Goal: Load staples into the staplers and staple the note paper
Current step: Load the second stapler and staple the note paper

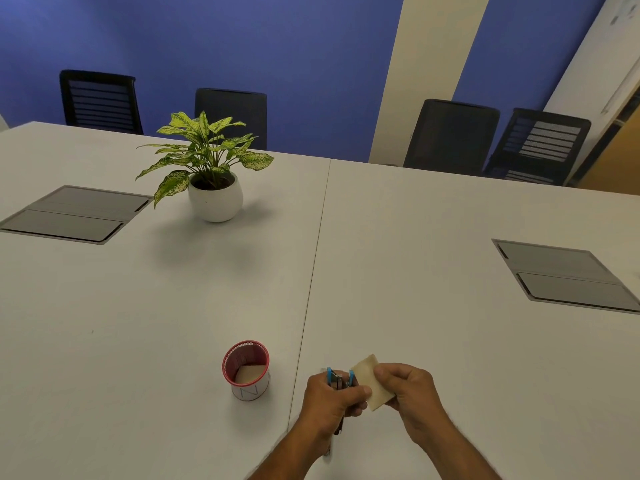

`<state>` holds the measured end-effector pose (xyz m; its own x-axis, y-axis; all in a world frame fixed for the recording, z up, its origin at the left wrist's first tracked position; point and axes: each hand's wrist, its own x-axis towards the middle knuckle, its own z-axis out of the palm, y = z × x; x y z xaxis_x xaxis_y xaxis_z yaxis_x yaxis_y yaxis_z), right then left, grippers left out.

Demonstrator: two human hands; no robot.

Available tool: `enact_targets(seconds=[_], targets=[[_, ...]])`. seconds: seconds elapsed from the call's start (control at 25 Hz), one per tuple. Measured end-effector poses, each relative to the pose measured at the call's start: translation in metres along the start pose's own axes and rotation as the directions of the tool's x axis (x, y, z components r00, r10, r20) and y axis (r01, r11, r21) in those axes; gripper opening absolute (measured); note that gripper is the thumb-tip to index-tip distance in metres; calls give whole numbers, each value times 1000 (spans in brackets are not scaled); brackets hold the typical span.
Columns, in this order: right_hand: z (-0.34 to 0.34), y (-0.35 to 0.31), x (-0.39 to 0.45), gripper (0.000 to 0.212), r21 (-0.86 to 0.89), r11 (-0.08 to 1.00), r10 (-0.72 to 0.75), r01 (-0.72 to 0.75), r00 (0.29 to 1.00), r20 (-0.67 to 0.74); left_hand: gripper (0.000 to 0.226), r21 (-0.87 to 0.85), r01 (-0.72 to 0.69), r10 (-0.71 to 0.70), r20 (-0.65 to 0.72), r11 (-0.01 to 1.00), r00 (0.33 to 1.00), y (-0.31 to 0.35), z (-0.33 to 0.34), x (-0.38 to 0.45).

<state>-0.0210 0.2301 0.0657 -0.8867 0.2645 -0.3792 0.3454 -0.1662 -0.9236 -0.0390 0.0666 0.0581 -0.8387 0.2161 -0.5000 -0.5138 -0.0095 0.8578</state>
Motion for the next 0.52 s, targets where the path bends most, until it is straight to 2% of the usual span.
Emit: enact_targets(seconds=[0.16, 0.36, 0.52], targets=[[2, 2, 0, 10, 37, 999, 24, -22, 999, -40, 34, 3, 9, -9, 4, 1000, 1000, 1, 0, 0], [3, -5, 0, 15, -10, 998, 58, -58, 996, 66, 38, 60, 36, -37, 19, 998, 999, 1, -2, 0], [7, -5, 1, 13, -29, 999, 20, -20, 1000, -4, 37, 72, 67, -71, 46, 995, 996, 1, -1, -1]])
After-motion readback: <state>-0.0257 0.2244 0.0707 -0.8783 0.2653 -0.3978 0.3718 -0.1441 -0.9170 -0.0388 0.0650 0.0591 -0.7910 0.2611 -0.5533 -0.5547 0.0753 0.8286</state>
